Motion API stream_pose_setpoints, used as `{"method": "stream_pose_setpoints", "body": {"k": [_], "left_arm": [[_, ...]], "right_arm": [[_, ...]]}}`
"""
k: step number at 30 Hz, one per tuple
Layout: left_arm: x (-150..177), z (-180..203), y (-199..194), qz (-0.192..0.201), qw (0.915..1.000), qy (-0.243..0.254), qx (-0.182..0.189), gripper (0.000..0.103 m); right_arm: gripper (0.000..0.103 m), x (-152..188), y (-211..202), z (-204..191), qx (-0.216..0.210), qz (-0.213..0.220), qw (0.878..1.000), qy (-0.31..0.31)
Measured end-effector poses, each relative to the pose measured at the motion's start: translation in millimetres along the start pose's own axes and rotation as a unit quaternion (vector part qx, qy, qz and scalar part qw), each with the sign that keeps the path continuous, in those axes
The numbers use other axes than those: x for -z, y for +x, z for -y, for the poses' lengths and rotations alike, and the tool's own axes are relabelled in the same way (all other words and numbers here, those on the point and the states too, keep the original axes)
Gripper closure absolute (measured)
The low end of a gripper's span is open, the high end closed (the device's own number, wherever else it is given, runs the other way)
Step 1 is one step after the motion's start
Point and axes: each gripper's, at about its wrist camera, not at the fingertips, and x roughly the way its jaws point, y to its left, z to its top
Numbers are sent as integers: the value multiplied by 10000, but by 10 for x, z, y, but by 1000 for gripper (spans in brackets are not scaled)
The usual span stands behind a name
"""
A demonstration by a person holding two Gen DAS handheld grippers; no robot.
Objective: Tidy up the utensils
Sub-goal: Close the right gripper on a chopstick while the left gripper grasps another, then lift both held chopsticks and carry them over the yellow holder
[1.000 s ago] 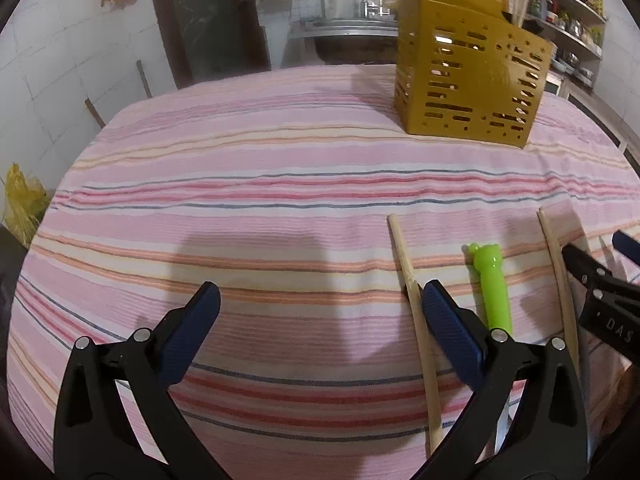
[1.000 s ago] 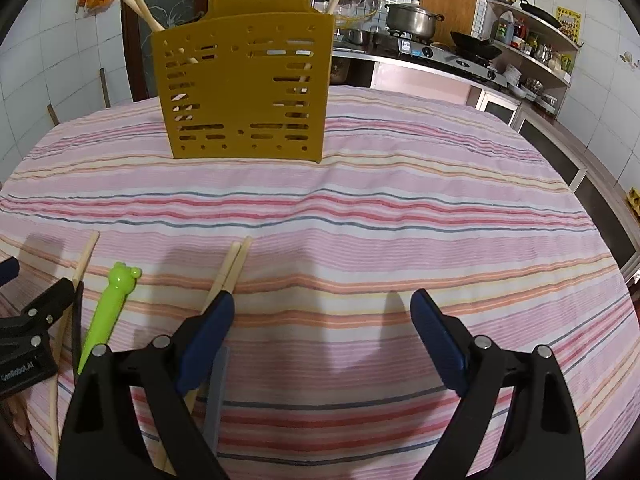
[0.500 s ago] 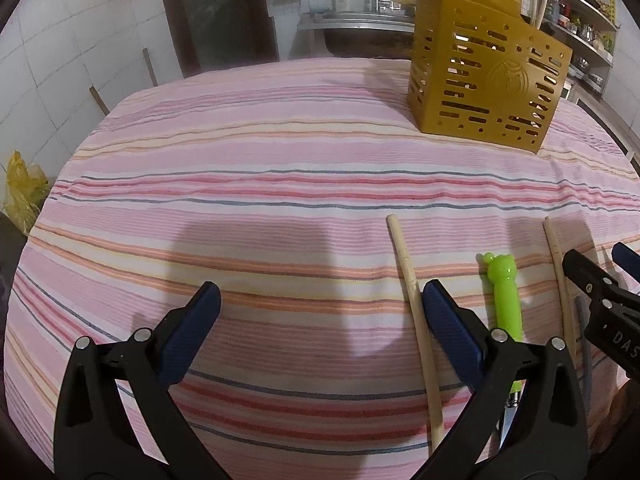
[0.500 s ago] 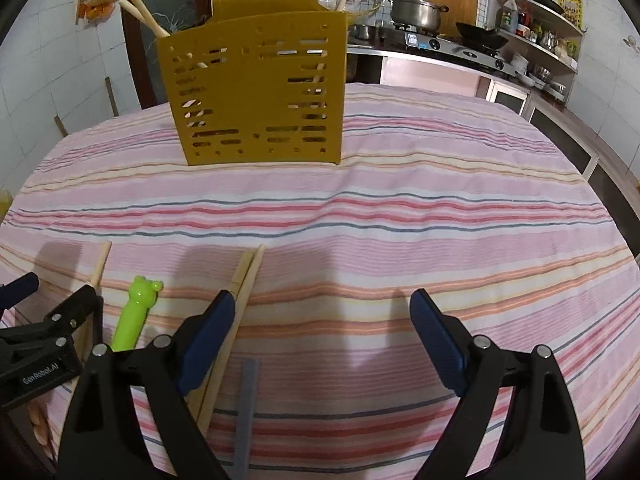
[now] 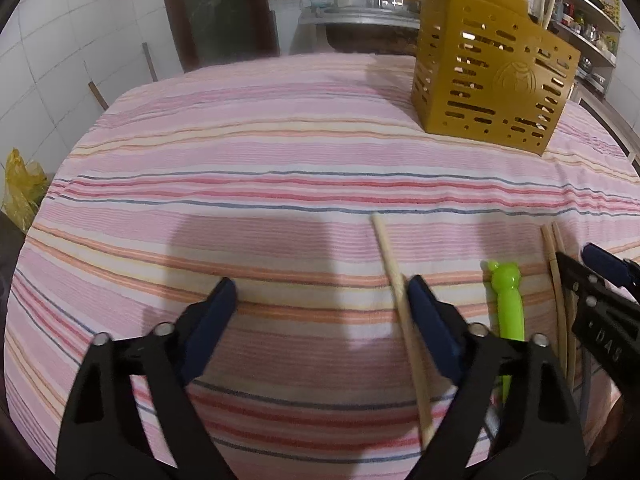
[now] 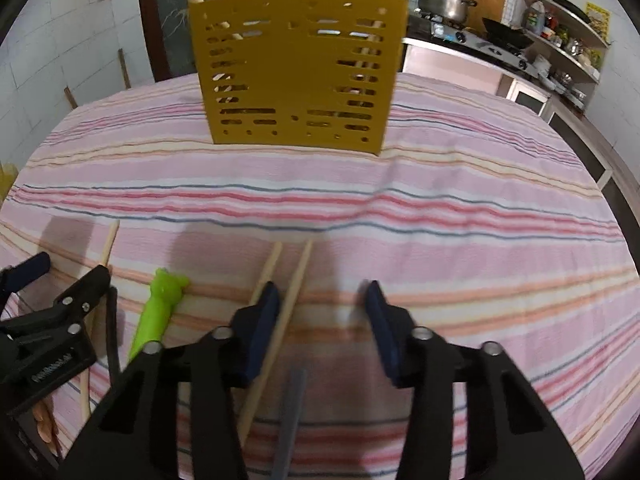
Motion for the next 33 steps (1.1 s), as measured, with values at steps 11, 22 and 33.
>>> {"method": "stream_pose_setpoints", "body": {"k": [11,22,33], "left_arm": [[-197,246,65,-315,9994,146,72,74],[-158,259,65,-93,9998,72,183,94],[-183,153,-33,162,9994,-116,289,99]], "right_arm": [[88,-64,37,40,-220,58,9996,192],[93,-78,48,156,-483,271,9968,570],[96,-119,-96,240,-507,692,9940,680]]}}
